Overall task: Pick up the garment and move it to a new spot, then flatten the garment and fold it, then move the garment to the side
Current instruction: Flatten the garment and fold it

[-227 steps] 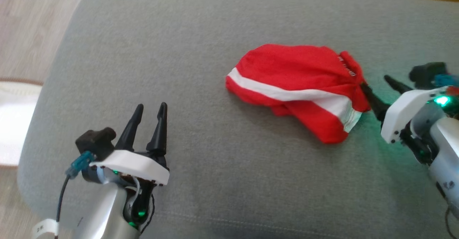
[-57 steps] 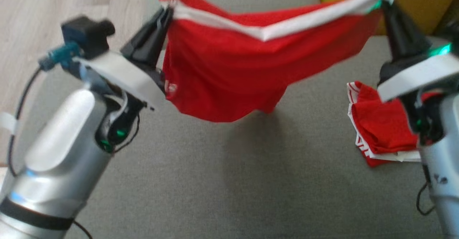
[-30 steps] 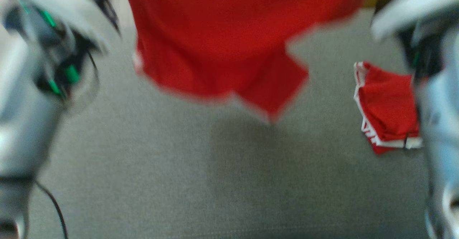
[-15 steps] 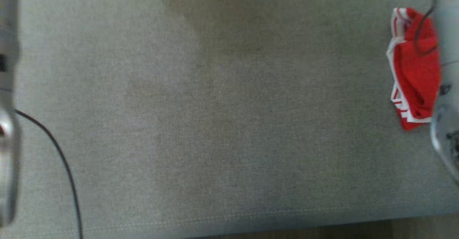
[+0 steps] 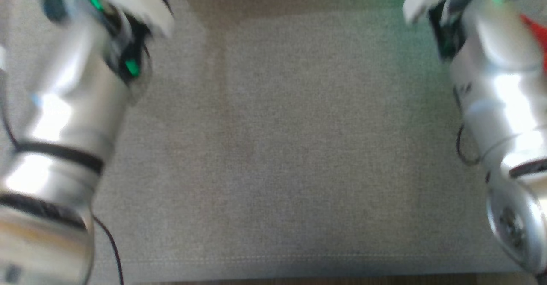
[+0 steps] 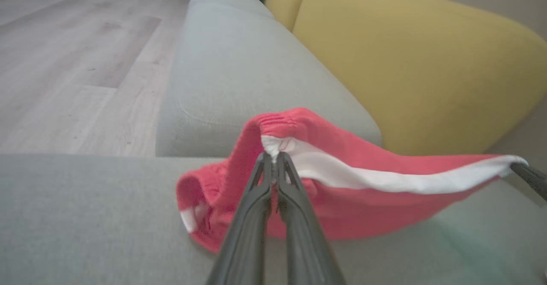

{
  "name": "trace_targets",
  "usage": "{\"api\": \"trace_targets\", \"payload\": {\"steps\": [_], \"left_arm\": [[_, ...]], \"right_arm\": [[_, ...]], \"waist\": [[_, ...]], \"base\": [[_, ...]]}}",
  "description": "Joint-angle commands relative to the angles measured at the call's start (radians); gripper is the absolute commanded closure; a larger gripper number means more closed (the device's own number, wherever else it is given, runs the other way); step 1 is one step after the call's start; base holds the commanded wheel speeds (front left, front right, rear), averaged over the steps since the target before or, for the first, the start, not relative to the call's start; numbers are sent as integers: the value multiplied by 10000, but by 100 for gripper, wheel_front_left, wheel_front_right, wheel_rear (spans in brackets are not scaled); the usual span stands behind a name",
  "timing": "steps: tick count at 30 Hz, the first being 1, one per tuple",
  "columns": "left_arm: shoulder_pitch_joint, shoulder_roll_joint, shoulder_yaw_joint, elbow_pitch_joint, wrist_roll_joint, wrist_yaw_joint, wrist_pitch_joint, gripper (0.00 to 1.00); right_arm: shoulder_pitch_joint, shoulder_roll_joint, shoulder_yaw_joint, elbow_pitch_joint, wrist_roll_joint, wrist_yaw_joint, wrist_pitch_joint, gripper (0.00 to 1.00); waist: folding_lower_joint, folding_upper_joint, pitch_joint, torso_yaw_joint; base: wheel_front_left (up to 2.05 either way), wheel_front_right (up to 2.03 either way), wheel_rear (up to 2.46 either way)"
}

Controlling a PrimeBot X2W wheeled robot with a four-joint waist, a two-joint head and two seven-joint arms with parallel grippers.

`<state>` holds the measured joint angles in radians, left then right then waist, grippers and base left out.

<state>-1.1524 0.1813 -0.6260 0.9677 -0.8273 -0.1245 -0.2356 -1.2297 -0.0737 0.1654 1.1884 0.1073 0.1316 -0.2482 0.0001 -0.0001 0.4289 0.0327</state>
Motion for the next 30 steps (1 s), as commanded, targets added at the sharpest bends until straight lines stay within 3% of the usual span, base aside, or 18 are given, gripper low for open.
{"api": "trace_targets", "payload": {"steps": [1, 5, 13, 20, 30], "left_arm": [[-108, 425, 17, -395, 46, -57, -83, 100], [1414, 817, -1246, -1099, -298, -59, -115, 100], [3071, 1177, -2624, -1132, -514, -60, 12, 100], [3969, 1083, -3505, -970, -425, -60, 93, 100], [5216, 1038, -4457, -1059, -226, -61, 67, 100]], "right_arm": [[65, 231, 183, -216, 62, -9, -110, 100], [979, -26, 913, 85, 396, -9, -125, 100], [2439, -567, 2775, 239, 1250, -9, 247, 100], [3603, -1342, 4307, -287, 2788, -9, 1571, 100], [5203, -3120, 6509, -2224, 5398, -9, 3852, 100]], "waist": [[-1, 1, -272, 96], [-1, 1, -1024, 174], [-1, 1, -2238, 93], [-1, 1, -3087, -80], [-1, 1, -4276, -401]], "base": [[0, 0, 0], [0, 0, 0], [0, 0, 0], [0, 0, 0], [0, 0, 0]]}}
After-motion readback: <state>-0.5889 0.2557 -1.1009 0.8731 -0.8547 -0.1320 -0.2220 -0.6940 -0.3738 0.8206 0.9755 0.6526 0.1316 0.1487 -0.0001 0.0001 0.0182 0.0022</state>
